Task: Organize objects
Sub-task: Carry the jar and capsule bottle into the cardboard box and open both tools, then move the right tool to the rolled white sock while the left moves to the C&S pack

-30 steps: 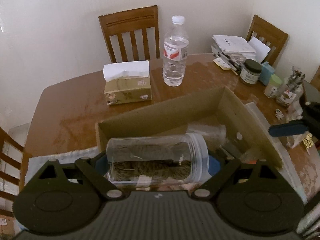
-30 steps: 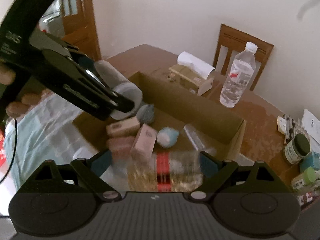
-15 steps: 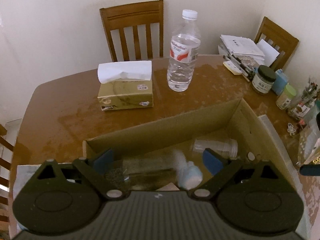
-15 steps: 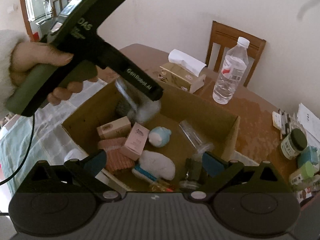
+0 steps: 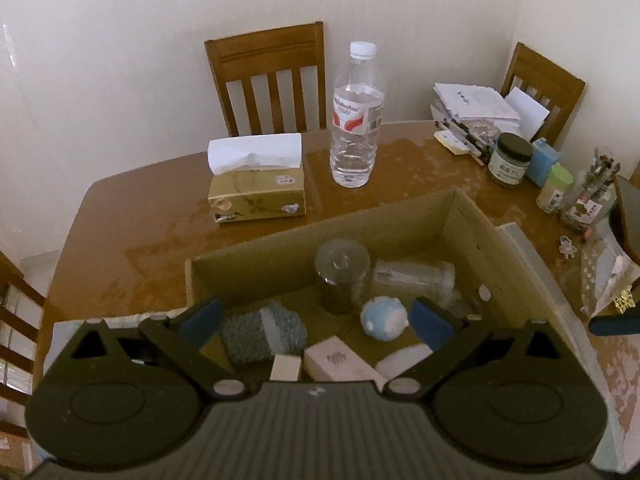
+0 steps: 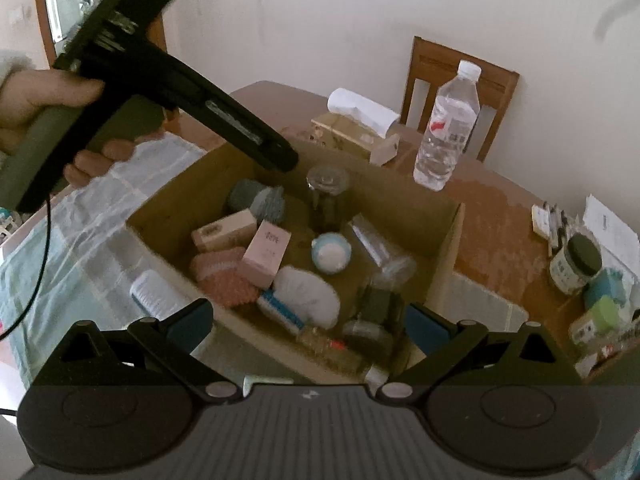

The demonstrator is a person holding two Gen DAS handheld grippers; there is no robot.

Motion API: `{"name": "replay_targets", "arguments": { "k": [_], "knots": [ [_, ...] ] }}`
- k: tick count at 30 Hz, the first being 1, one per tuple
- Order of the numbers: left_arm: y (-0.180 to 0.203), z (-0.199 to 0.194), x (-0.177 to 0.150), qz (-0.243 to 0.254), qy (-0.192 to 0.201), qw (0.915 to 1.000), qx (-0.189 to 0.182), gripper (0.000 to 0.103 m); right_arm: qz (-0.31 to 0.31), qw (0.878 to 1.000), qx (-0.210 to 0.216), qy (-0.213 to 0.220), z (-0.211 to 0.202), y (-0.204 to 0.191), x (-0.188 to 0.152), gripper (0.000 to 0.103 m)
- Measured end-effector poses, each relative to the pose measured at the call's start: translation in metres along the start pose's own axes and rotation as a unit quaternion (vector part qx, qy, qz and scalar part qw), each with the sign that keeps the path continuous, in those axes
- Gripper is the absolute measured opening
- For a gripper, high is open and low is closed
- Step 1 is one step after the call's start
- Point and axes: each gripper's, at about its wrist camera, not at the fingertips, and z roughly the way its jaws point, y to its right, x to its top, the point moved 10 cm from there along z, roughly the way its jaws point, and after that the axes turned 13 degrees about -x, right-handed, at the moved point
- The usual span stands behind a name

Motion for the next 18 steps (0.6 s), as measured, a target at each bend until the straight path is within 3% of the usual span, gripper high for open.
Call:
{"name": "replay_targets", "arguments": {
  "k": [18],
  "knots": [
    [0.036,-0.059,-0.097,-0.022,0.01,0.9992,0.033,0.101,0.105,0.991,-0.025,-0.074,0.023,0.009,-0.115,0.103]
  ]
}}
